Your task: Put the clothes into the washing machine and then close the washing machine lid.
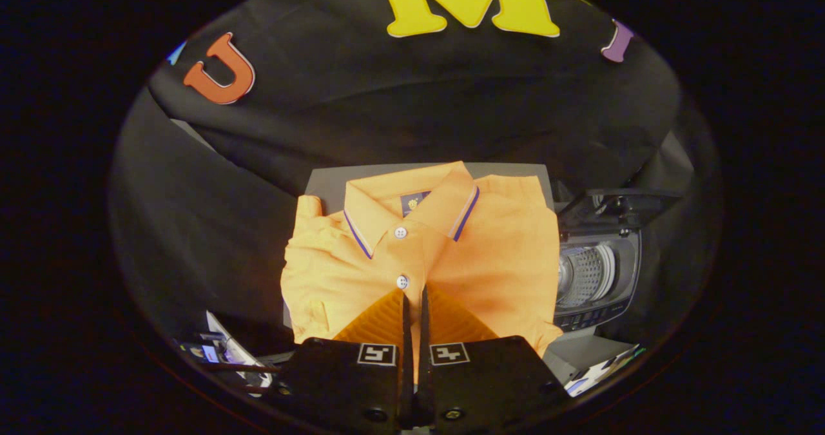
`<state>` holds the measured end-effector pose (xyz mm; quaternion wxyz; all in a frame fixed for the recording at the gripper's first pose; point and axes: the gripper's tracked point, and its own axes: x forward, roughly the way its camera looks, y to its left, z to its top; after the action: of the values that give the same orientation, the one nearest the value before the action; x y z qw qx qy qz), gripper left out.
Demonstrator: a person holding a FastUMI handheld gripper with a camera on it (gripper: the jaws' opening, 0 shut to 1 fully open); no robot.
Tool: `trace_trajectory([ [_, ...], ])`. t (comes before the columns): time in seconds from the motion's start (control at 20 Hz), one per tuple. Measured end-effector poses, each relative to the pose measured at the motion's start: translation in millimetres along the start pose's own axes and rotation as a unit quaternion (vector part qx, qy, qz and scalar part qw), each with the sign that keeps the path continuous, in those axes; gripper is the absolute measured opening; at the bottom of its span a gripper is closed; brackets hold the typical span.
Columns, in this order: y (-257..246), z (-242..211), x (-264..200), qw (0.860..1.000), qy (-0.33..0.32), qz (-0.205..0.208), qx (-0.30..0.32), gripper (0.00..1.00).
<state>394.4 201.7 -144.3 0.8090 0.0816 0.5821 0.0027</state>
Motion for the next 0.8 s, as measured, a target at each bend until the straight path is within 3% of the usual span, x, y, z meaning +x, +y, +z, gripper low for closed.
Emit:
trace_trajectory([
  [0.4, -11.0, 10.4, -45.4, 0.999, -0.032, 0.012, 0.010, 0.06],
  [0.8, -35.9, 16.5, -88.1, 0.997, -0.078, -0.003, 0.015, 0.06],
])
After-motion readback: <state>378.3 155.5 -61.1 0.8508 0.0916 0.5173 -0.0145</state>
